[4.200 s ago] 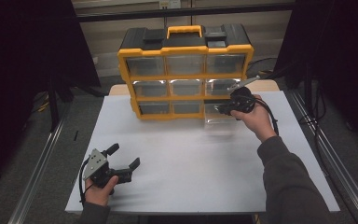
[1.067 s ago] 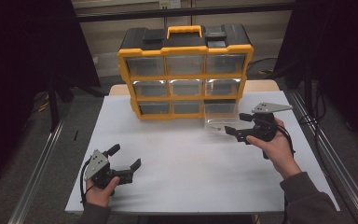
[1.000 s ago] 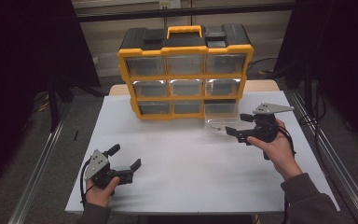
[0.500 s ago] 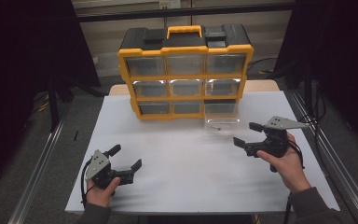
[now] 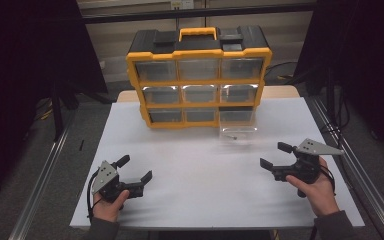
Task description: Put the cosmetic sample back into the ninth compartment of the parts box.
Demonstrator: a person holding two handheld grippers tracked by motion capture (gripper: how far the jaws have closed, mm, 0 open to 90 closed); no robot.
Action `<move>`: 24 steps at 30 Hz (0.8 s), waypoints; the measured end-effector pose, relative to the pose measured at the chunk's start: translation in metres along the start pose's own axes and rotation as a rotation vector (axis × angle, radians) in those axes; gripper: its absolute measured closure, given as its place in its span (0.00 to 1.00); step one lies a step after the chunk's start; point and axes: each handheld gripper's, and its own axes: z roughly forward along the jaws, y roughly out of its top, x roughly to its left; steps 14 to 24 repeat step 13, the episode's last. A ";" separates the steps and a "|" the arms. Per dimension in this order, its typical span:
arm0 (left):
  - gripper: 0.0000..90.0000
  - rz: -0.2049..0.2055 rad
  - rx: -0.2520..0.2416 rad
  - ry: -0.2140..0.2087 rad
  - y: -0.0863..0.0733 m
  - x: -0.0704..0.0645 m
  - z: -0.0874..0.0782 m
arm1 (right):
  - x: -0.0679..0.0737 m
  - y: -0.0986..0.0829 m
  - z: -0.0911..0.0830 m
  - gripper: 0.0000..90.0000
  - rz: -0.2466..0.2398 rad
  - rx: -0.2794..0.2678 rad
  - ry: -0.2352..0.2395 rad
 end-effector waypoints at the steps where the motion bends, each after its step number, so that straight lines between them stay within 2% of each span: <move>1: 0.03 0.001 -0.001 0.000 0.000 0.000 0.000 | 0.000 -0.003 -0.002 0.07 0.004 -0.007 -0.004; 6: 0.03 0.003 0.002 0.001 0.000 0.000 0.000 | 0.000 -0.017 -0.013 0.04 -0.001 -0.041 -0.017; 9: 0.03 0.004 0.002 0.002 0.000 0.000 0.000 | -0.002 -0.026 -0.019 0.03 0.000 -0.041 -0.026; 10: 0.03 -0.014 0.004 -0.001 -0.001 -0.001 0.000 | -0.002 -0.029 -0.021 0.03 0.006 -0.044 -0.026; 13: 0.03 -0.009 0.003 -0.005 -0.001 0.000 0.001 | -0.003 -0.035 -0.027 0.02 0.011 -0.055 -0.046; 24: 0.03 -0.009 0.003 -0.005 -0.001 0.000 0.001 | -0.003 -0.035 -0.027 0.02 0.011 -0.055 -0.046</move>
